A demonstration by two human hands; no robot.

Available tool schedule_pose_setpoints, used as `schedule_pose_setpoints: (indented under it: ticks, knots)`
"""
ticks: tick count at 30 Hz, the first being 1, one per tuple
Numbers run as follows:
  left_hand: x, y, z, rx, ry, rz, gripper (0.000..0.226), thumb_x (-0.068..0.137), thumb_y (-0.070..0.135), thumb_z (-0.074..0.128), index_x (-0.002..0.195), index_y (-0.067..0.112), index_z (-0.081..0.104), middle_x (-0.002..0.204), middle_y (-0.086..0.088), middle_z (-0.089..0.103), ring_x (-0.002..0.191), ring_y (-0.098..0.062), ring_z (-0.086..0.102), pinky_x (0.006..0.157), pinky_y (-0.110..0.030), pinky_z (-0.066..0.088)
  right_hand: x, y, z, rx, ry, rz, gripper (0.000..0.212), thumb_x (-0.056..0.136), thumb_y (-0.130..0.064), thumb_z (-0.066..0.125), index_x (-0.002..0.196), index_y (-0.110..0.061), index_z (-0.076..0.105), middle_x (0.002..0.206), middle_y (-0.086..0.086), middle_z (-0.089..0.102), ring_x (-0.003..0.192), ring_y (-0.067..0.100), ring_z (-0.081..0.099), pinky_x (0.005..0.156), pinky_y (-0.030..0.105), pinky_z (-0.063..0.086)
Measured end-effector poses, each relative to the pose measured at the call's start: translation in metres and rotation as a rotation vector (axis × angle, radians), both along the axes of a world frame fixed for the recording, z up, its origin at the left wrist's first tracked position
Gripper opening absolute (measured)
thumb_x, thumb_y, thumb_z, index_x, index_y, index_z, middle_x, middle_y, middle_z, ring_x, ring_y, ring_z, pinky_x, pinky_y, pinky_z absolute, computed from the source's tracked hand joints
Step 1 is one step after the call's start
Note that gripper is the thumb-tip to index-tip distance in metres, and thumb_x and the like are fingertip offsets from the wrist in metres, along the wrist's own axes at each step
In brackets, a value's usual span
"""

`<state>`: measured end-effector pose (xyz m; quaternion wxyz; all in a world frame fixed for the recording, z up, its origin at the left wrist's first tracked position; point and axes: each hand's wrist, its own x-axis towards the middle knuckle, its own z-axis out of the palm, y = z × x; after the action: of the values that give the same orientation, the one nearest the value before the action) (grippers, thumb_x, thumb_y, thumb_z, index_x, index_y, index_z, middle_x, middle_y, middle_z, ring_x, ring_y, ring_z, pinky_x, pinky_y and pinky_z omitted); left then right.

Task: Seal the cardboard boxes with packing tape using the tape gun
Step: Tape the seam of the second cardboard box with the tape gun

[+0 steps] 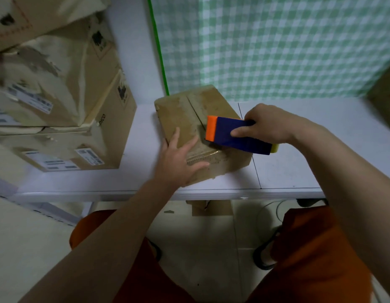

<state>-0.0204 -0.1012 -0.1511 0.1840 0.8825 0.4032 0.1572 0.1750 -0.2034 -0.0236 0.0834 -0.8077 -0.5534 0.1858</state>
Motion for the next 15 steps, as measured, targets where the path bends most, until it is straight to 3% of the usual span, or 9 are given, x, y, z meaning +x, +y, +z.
schedule_pose_setpoints:
  ticks: [4, 8, 12, 15]
  knots:
    - [-0.009, 0.013, 0.007, -0.034, -0.091, -0.147, 0.080, 0.068, 0.066, 0.067, 0.139, 0.036, 0.047, 0.157, 0.005, 0.025, 0.142, -0.031, 0.027, 0.112, -0.055, 0.029, 0.001, -0.008, 0.013, -0.028, 0.104, 0.046, 0.039, 0.088, -0.047, 0.060, 0.076, -0.010, 0.061, 0.070, 0.004, 0.057, 0.059, 0.014, 0.050, 0.055, 0.024, 0.035]
    - [-0.013, 0.016, 0.016, -0.089, -0.106, -0.265, 0.079, 0.069, 0.056, 0.074, 0.139, 0.033, 0.047, 0.155, 0.011, 0.028, 0.141, -0.020, 0.031, 0.111, -0.052, 0.031, 0.004, -0.016, 0.020, -0.050, 0.318, 0.081, 0.039, 0.082, -0.048, 0.063, 0.090, -0.010, 0.070, 0.080, 0.006, 0.069, 0.066, 0.015, 0.062, 0.065, 0.025, 0.046]
    - [-0.010, 0.008, 0.043, -0.397, -0.137, -0.155, 0.074, 0.073, 0.026, 0.081, 0.139, 0.028, 0.048, 0.154, 0.011, 0.029, 0.140, -0.014, 0.031, 0.113, -0.038, 0.030, 0.010, -0.021, 0.020, -0.070, 0.438, 0.098, 0.053, 0.068, -0.054, 0.061, 0.095, -0.011, 0.071, 0.084, 0.003, 0.074, 0.072, 0.012, 0.068, 0.068, 0.023, 0.052]
    - [-0.016, -0.001, 0.066, -0.612, -0.433, 0.003, 0.055, 0.086, -0.001, 0.062, 0.138, 0.015, 0.050, 0.142, -0.003, 0.049, 0.123, -0.014, 0.051, 0.100, -0.033, 0.046, 0.015, -0.024, 0.020, -0.052, 0.525, 0.130, 0.051, 0.070, -0.049, 0.062, 0.099, -0.007, 0.070, 0.087, 0.005, 0.074, 0.072, 0.011, 0.069, 0.063, 0.017, 0.052]
